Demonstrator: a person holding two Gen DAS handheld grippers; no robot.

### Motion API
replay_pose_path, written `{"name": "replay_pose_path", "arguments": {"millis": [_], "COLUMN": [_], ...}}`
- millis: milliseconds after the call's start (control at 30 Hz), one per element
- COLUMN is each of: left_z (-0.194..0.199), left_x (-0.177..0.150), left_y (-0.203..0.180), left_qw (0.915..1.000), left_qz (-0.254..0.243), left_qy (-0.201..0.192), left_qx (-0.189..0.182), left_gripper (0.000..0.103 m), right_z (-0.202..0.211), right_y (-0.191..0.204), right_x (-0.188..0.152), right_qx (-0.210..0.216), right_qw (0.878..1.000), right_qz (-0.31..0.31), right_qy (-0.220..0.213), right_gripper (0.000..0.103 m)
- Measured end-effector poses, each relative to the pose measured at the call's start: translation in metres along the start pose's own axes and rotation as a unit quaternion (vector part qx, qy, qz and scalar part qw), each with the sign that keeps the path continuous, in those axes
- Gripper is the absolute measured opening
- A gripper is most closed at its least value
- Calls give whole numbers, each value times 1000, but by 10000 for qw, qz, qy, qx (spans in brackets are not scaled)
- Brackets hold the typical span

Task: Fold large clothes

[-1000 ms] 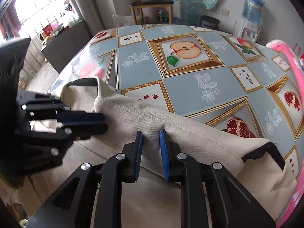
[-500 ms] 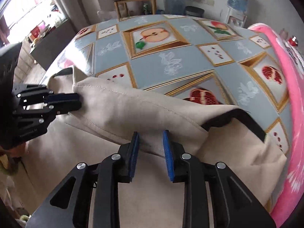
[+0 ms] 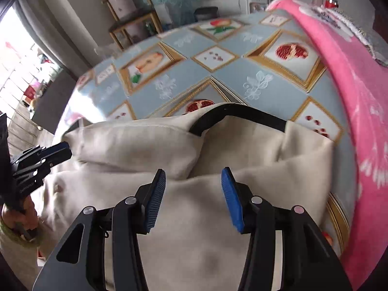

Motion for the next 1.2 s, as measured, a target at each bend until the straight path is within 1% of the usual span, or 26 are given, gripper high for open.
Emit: {"name": "replay_pose_path", "arguments": {"millis": [33,67,100,133,200,233,267,333,367,433,533,600,667,767,867,933,1033,1100,1200], "left_z": [17,33,49,63,85,94,102,110,112,118,127,129,130,130,131,131,130,127,120], "left_x": [-3,-8,-14,-22,-39,-51,-64,-88,-101,-122,-149,-164,-179,-198,-213,-221,-228,-229,-223], "left_y": [-2,-3,-3,-3,-5,-5,-7,-10,-12,-13,-16,-15,-12,-10,-9,-5,3,7,11], "left_qw": [9999,9998,9995,9993,9989,9988,9988,9989,9986,9973,9962,9939,9905,9842,9794,9767,9738,9727,9716], "left_qz": [-3,-4,9,30,86,122,153,215,237,278,554,756,948,1193,1331,1455,1654,1662,1560], "left_qy": [-115,-217,-301,-374,-442,-442,-415,-305,-201,-92,-85,-82,-91,-100,-119,-129,-122,-97,-50], "left_qx": [-8,22,67,89,153,188,212,288,422,667,663,800,996,1306,1513,1575,1556,1615,1779], "left_gripper": [31,35,37,40,47,52,57,63,67,68,73,73,75,79,82,82,82,82,82], "right_z": [15,28,42,50,63,68,72,80,83,87,85,81,76,68,65,60,49,38,34], "right_y": [1,3,5,6,13,18,22,34,42,57,75,86,94,99,101,103,105,105,106], "right_x": [-7,-15,-26,-34,-55,-70,-80,-104,-116,-136,-159,-172,-182,-193,-200,-202,-203,-205,-206], "right_qx": [99,164,214,243,340,386,421,512,521,492,384,260,192,-178,-143,-131,-127,-146,-148], "right_qw": [9999,9996,9992,9990,9986,9985,9984,9979,9978,9976,9977,9975,9972,9962,9956,9954,9947,9943,9929], "right_qz": [17,38,70,77,50,35,23,68,132,247,395,529,620,790,881,919,1011,1054,1162], "right_qy": [-131,-242,-331,-370,-401,-384,-382,-382,-384,-418,-406,-400,-362,-317,-278,-229,-163,-98,-189], "right_gripper": [60,66,67,70,72,75,77,78,80,82,83,83,83,83,83,83,83,83,83]}}
Point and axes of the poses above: each gripper's, at about its wrist camera, not at the fingertips, and z roughly against the way its jaws point, y to its left, x to its top, the point moved 5 cm from there along -z, roughly the way its jaws point, and after that the axes turned 6 degrees about -x, right-handed, at the moved point
